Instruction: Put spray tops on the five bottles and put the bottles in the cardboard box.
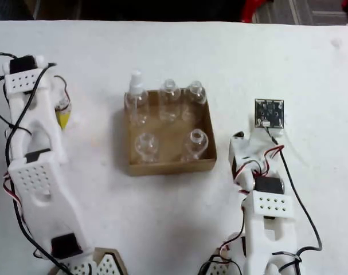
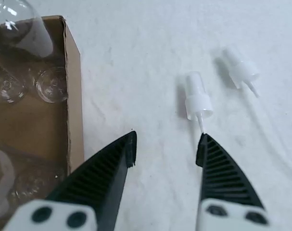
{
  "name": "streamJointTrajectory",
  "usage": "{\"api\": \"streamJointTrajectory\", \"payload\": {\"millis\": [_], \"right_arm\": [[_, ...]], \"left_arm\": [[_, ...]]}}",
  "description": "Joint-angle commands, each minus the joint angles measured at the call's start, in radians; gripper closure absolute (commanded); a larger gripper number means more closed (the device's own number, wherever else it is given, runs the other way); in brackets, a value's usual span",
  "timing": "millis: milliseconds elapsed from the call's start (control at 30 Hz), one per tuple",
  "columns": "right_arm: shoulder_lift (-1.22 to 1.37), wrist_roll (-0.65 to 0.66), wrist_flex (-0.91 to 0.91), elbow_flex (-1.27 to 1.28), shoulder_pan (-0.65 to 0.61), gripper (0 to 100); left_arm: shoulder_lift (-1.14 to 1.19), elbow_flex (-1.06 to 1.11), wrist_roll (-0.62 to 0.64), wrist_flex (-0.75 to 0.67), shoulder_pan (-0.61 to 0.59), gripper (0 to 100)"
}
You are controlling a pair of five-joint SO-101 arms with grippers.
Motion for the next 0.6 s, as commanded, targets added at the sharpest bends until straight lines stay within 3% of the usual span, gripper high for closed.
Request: {"api": "streamJointTrajectory", "payload": {"millis": [0,333,467,567], "right_arm": [[0.001,0.014,-0.022,-0.008,-0.008,81.5],[0.001,0.014,-0.022,-0.008,-0.019,81.5],[0.001,0.021,-0.022,-0.008,-0.028,81.5],[0.001,0.054,-0.022,-0.008,-0.030,81.5]], "left_arm": [[-0.031,0.000,-0.012,0.014,-0.005,98],[-0.377,0.167,-0.011,0.006,-0.030,98],[-0.406,0.196,-0.008,-0.057,-0.090,98],[-0.348,0.241,0.086,-0.175,-0.154,98]]}}
